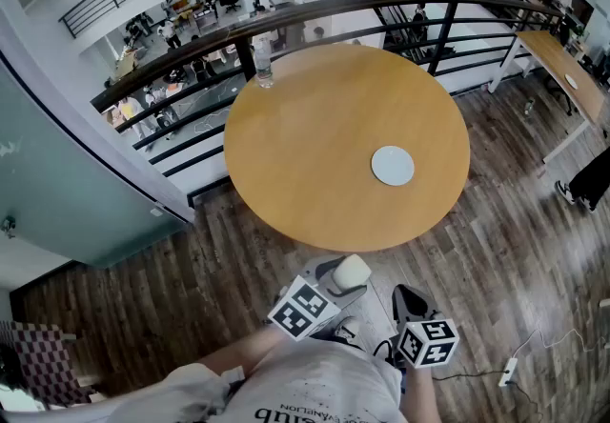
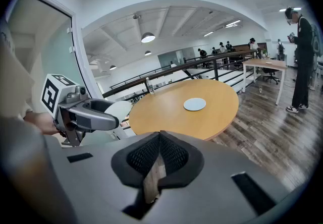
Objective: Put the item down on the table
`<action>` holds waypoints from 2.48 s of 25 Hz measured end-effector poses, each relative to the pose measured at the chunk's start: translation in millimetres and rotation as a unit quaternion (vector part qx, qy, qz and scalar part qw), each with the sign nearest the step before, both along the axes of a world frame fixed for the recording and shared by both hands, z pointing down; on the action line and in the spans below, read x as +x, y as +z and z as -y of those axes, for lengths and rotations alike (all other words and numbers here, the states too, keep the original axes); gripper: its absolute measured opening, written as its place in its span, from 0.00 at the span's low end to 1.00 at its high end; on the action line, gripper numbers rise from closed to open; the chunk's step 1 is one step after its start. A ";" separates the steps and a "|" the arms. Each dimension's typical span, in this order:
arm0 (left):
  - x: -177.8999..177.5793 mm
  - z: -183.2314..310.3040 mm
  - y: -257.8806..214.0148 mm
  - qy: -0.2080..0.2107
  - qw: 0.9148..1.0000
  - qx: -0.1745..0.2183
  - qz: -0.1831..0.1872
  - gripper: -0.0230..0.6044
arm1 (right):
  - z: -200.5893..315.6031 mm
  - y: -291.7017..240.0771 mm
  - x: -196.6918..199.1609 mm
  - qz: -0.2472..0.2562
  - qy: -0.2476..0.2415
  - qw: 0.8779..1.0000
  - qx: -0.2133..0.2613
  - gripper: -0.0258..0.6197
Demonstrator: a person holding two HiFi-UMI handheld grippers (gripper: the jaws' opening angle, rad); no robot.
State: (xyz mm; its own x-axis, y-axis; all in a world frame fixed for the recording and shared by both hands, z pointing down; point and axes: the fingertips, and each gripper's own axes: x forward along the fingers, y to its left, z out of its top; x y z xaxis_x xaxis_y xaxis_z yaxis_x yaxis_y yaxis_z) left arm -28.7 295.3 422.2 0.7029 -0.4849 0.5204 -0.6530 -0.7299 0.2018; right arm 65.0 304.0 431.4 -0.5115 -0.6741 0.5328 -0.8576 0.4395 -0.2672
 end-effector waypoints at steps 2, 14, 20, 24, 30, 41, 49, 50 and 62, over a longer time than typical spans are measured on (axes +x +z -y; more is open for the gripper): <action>-10.5 4.1 0.2 -0.014 1.000 0.001 0.002 0.55 | 5.3 4.2 -9.2 0.001 -0.013 1.000 0.001 0.08; -25.6 8.9 -0.6 -0.035 0.999 0.002 -0.001 0.55 | 10.0 8.5 -27.6 0.000 -0.034 0.999 0.001 0.08; -36.7 8.2 2.0 -0.032 0.999 0.002 -0.003 0.55 | 13.8 7.3 -34.5 -0.007 -0.019 1.000 0.012 0.08; -49.8 9.5 0.1 -0.029 1.000 -0.002 -0.006 0.55 | 14.0 3.4 -45.3 -0.012 -0.011 1.000 0.012 0.08; -74.2 8.9 -15.0 -0.015 1.000 0.010 -0.011 0.55 | 14.9 -6.5 -70.3 -0.011 0.001 1.000 0.020 0.08; -82.9 36.5 -0.5 0.005 1.000 -0.005 -0.020 0.55 | 36.2 11.0 -70.5 -0.010 0.034 0.999 0.007 0.08; -60.6 101.7 11.7 -0.008 1.000 -0.012 -0.022 0.55 | 100.4 22.3 -52.9 -0.009 0.021 1.000 0.000 0.08; -55.4 112.8 11.7 -0.009 1.000 -0.013 -0.021 0.55 | 111.5 21.9 -48.2 -0.010 0.018 1.000 -0.001 0.08; -4.3 230.9 7.8 -0.037 0.999 -0.022 -0.012 0.55 | 236.9 11.2 -0.6 -0.012 -0.017 1.000 0.000 0.08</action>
